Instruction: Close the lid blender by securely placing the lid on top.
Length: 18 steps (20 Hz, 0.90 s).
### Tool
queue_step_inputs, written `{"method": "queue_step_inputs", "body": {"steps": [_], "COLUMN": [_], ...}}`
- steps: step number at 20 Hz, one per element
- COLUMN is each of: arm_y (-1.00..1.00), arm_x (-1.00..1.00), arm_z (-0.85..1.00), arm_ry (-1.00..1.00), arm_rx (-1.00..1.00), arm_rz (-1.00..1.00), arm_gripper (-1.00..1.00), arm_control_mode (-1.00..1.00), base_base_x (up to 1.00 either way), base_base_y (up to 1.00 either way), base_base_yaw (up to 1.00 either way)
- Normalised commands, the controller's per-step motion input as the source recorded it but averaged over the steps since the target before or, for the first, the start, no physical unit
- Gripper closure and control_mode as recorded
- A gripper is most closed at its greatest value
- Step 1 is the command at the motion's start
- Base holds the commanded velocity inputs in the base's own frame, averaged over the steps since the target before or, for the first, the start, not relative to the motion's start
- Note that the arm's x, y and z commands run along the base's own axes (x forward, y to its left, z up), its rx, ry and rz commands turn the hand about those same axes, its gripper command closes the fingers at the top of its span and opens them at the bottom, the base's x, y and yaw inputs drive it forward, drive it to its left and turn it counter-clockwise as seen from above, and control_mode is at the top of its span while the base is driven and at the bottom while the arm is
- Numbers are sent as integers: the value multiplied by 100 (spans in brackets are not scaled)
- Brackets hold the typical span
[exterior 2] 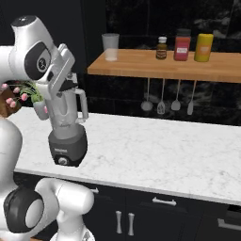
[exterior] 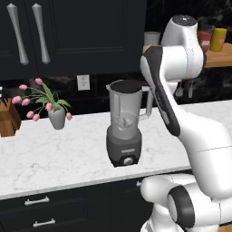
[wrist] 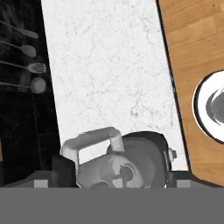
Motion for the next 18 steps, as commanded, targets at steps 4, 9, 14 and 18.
{"method": "queue_step_inputs", "body": {"steps": [4,9,14,18], "arm_y": [-92,-100,-94,-60], "arm_x": [-100,-100,-100,-100], "arm_z": [-94,-100,10,100], "arm_ry": [-35,-34,-32,-52], "arm_rx": [4,5,14,17], "arm_rz": [0,0,0,0], "arm_gripper": [-100,-100,-100,-100], "arm_control_mode": [-100,-100,-100,-100], "base_base_x": [0,0,0,0], "base_base_y": [0,0,0,0], "base_base_yaw": [0,0,0,0]}}
